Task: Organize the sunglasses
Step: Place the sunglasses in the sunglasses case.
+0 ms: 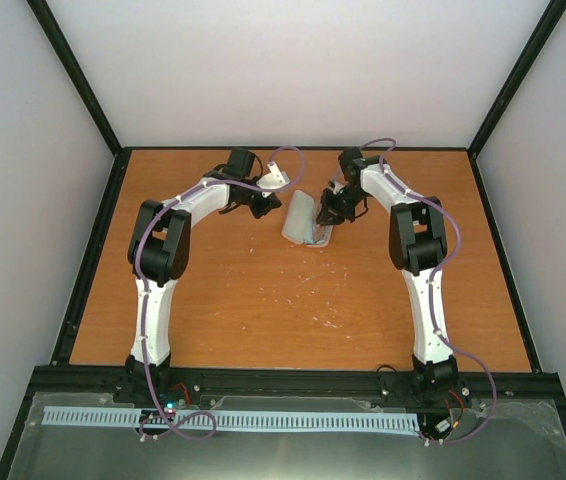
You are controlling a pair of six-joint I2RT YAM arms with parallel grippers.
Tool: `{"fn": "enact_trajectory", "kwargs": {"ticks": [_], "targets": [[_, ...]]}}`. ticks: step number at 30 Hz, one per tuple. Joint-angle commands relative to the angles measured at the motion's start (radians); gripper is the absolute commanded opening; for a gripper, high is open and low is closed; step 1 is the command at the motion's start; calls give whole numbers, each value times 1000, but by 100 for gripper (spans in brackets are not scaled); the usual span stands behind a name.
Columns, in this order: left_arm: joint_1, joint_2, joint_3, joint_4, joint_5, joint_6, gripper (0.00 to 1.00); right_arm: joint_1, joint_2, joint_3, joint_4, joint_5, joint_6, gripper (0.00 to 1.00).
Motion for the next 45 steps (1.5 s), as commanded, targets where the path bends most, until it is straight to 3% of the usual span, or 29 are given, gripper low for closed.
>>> {"fn": "enact_trajectory", "kwargs": {"ticks": [1,9,22,37,45], "targets": [[6,-31,15,21,18,-4,7,2,13,16,-49,22,-9,16],[6,-37,6,26,20,-3,7,2,8,26,-80,40,-15,31],[6,-40,11,37,27,-3,7,-6,-33,46,-136,97,-28,41],[4,-35,21,38,58,-29,8,-13,-68,42,-152,117,-31,41],[-49,-33,3,43,86,-68,8,-12,-78,7,-140,123,-39,41]]}}
